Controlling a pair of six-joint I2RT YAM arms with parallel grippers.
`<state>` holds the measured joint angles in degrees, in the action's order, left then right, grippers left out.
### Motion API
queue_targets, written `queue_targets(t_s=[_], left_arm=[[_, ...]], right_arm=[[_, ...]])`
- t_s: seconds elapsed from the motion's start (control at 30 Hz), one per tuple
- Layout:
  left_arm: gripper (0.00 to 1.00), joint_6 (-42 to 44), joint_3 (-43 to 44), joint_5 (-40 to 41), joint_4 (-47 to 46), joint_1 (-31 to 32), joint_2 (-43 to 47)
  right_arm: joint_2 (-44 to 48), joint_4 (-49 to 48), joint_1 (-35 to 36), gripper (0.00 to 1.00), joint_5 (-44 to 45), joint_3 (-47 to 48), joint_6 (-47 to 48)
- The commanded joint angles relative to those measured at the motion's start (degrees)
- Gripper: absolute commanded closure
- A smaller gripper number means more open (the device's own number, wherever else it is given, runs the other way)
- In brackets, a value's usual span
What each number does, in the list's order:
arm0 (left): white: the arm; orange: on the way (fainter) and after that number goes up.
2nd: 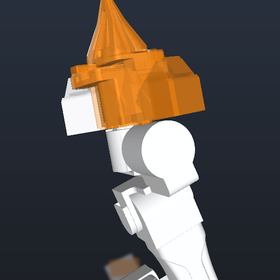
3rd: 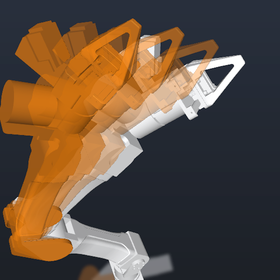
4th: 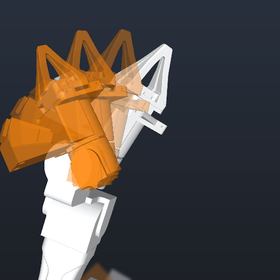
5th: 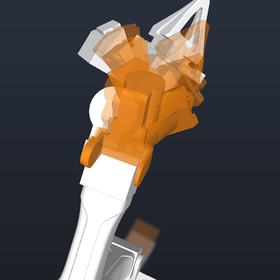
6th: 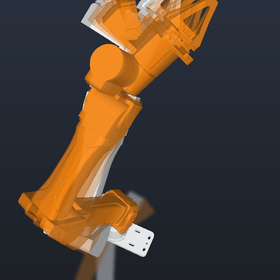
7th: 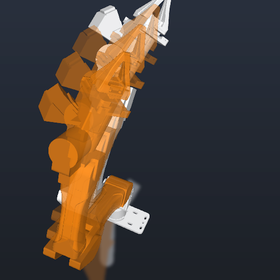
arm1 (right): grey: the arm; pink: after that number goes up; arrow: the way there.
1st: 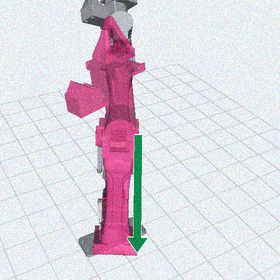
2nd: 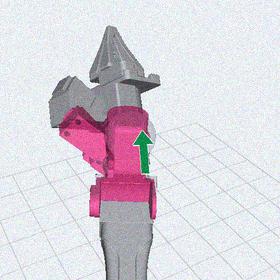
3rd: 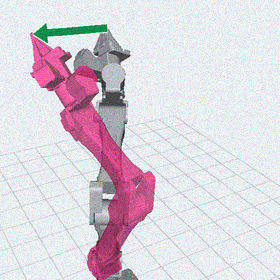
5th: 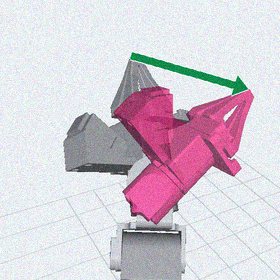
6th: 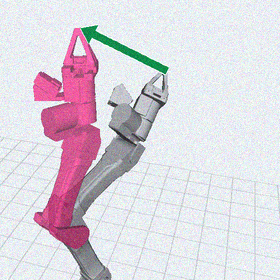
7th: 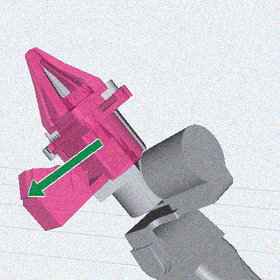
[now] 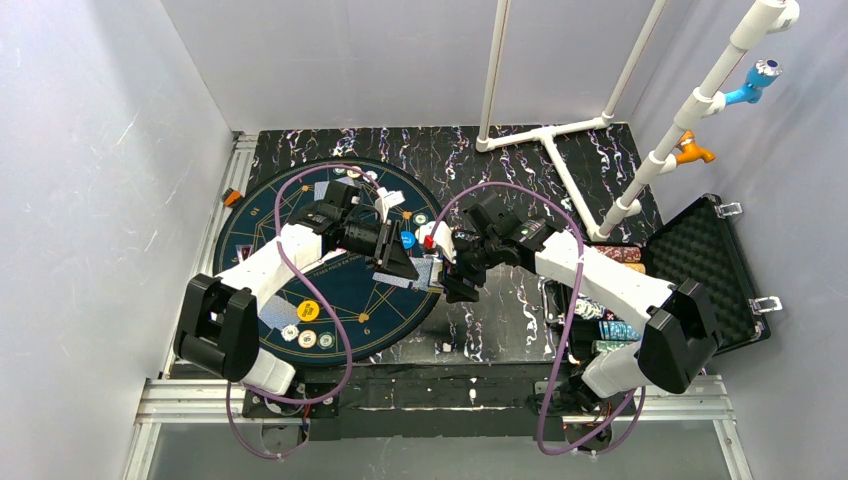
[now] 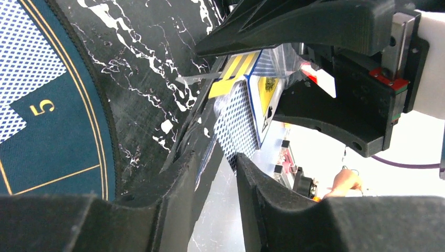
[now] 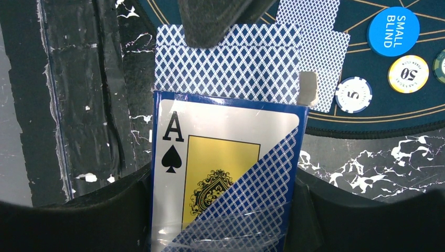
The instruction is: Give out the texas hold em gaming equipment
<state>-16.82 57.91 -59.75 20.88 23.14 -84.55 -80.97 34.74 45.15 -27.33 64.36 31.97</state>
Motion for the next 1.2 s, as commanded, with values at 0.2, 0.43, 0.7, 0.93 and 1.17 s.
queue_targets(t_s=[0.2,0.43,0.7,0.93,1.17], left_arm=[[0.39,-2.6,-0.4,-5.9,-3.9,-2.4,5.1],[0.25,-7.1,-0.3,-2.1,-8.4,1.0,2.4],[0.47,-0.9,2.4,0.2,0.9,0.8,-2.5],[0.60,0.1,0.5,-0.6,1.1,-1.6,-1.3],[0.63,-3.7,-1.6,-5.8,-5.5,-5.9,2.9]], right_arm=[[2.0,-3.0,0.2,0.99,-1.9,1.6,1.0],[1.3,-3.3,0.2,0.99,-2.7,2.6,0.6],[2.1,-3.0,0.2,0.99,-2.8,2.3,0.7],[2.6,-3.1,0.1,0.99,-2.8,1.4,0.8],[2.7,-3.6,-0.1,0.99,-1.8,0.8,0.7]])
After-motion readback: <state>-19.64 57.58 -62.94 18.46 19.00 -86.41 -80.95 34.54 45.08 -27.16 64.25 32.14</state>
